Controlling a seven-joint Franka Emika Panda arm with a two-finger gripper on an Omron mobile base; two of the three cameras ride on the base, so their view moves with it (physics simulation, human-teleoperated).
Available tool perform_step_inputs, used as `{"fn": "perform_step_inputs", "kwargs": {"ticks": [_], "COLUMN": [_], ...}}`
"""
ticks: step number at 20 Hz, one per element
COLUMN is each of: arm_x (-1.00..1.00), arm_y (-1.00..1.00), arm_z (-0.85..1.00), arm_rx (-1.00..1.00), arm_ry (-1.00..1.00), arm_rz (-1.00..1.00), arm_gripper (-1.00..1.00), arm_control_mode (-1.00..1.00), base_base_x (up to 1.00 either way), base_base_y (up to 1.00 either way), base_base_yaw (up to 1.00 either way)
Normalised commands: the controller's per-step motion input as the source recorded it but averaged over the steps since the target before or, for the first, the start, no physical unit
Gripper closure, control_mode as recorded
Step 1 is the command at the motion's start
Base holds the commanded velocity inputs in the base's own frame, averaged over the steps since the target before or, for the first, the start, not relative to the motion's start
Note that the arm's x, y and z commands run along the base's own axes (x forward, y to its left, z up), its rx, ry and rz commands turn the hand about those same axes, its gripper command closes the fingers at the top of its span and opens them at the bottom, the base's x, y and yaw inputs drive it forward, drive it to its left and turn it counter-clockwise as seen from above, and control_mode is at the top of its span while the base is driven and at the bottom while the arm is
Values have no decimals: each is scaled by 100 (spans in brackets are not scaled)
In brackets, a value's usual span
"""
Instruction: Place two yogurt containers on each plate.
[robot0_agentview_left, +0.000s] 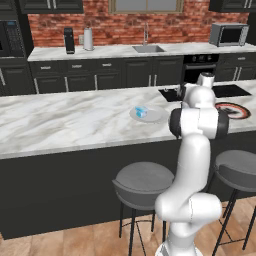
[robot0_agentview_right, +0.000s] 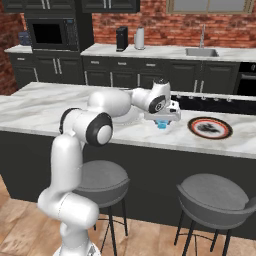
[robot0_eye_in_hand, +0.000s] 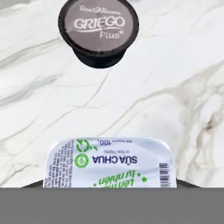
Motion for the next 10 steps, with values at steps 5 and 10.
{"fn": "perform_step_inputs", "kwargs": {"ticks": [5,10], "arm_x": [0,1], "arm_y": [24,44], "arm_z": [48,24], "arm_rx": [0,0], "arm_ry": [4,14], "arm_rz": [-11,-8], "arm_gripper": [100,100], "arm_control_mode": [-100,-100], "base_base_x": [0,0], "base_base_y": [0,0], "base_base_yaw": [0,0]}}
